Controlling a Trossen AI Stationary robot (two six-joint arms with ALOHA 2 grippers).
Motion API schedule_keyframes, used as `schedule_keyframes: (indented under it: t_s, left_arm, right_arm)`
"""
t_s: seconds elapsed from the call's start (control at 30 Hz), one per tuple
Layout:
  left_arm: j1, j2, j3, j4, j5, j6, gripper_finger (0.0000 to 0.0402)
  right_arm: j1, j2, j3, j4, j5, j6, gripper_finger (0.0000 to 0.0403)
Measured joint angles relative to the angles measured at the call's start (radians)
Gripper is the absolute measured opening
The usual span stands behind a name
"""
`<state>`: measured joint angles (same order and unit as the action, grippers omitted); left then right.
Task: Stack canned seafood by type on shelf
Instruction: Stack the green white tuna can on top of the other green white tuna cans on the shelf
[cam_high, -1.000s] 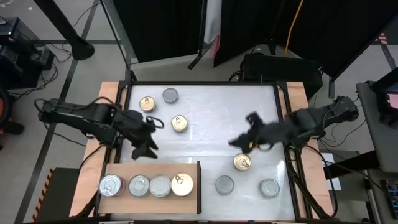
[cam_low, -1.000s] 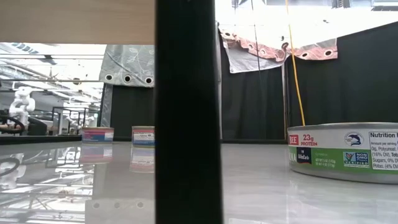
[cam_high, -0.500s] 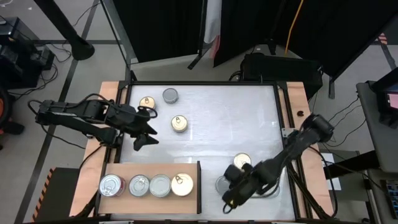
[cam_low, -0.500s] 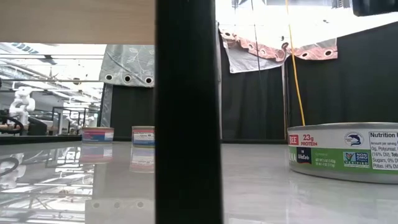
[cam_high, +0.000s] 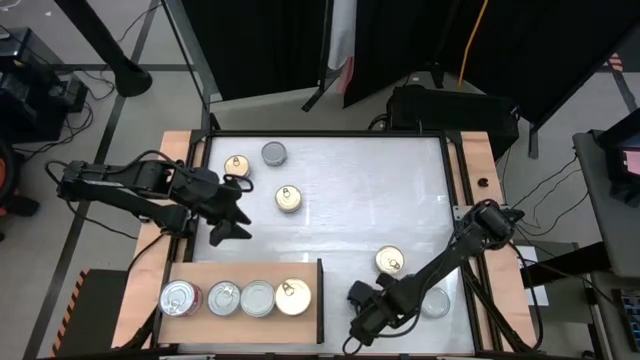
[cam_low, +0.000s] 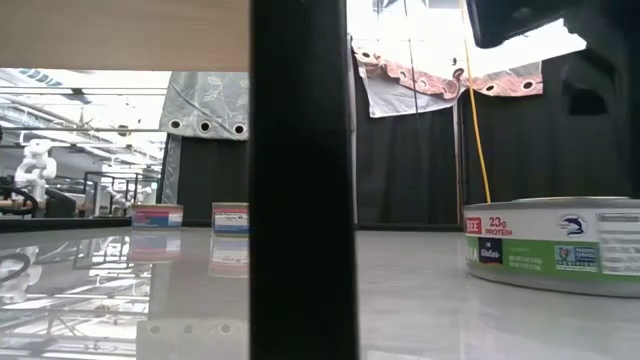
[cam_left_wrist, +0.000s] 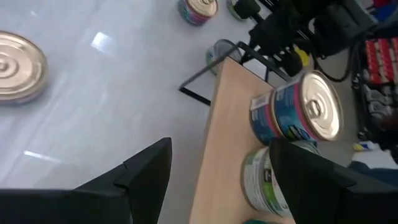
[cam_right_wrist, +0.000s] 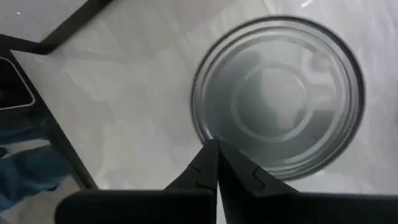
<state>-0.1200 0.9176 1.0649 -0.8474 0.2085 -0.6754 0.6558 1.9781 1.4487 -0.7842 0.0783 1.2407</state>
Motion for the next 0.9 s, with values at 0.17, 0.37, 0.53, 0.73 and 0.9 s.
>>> schedule_keyframes:
  t_s: [0.17,0.37,0.53,0.73,0.9]
  left_arm:
    - [0.000,0.000,0.000,0.000,0.046,-0.006,0.0270]
    - [0.000,-0.003,0.000,0.002,0.078,-0.045,0.0270]
    - [-0.001,-0.003,-0.001,0.001,0.087,-0.060,0.0270]
    - [-0.020,-0.003,-0.001,0.001,0.087,-0.077,0.0270]
    - [-0.021,-0.003,-0.001,0.000,0.085,-0.079,0.0270]
  right_arm:
    - [0.011,-0.009,-0.025,0.014,0.023,0.076,0.0000]
    - [0.013,-0.039,-0.042,0.003,0.045,0.107,0.0000]
    - [0.027,-0.035,-0.070,0.034,0.032,0.157,0.0000]
    - [0.050,-0.038,-0.095,0.050,0.041,0.179,0.0000]
    - [0.085,-0.040,-0.104,0.046,0.089,0.239,0.0000]
